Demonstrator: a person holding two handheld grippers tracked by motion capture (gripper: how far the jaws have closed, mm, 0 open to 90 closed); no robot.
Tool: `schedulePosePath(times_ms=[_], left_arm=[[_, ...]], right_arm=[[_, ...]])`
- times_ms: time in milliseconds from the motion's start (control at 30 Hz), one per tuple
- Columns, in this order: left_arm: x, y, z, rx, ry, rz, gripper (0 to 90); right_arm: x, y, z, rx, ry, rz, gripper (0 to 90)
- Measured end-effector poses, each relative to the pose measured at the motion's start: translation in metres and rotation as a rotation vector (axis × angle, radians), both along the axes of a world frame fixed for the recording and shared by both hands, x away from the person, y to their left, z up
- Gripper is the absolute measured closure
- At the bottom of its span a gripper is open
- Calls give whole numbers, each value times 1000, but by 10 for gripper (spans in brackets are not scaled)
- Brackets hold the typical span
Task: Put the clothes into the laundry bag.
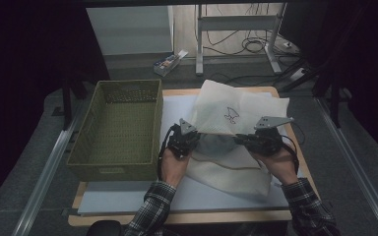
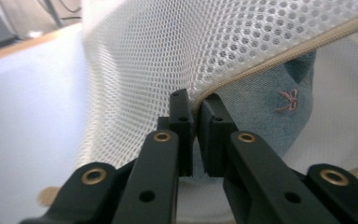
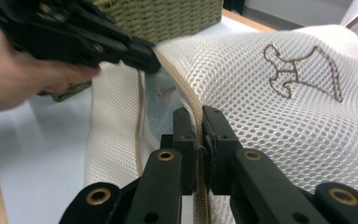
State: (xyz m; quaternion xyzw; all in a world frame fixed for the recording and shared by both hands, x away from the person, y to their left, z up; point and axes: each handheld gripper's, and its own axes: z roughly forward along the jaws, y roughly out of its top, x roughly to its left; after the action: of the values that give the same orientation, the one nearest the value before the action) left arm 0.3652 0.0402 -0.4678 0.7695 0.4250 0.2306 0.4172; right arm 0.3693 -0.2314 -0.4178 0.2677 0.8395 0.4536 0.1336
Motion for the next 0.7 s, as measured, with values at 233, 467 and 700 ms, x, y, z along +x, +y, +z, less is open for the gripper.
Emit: schedulePosePath(times_ms=[233,467,700], left_arm=[[-28,7,18,55,-28,-9,861],[-53,10,32,59,-51,-28,863],[-71,0,48,75,-55,-92,856]], right_arm=[[5,1,-7,-13,11,-12,836],[5,3,-4,-1,-11,-9,838],[5,-4,2,15,-21,-19,837]])
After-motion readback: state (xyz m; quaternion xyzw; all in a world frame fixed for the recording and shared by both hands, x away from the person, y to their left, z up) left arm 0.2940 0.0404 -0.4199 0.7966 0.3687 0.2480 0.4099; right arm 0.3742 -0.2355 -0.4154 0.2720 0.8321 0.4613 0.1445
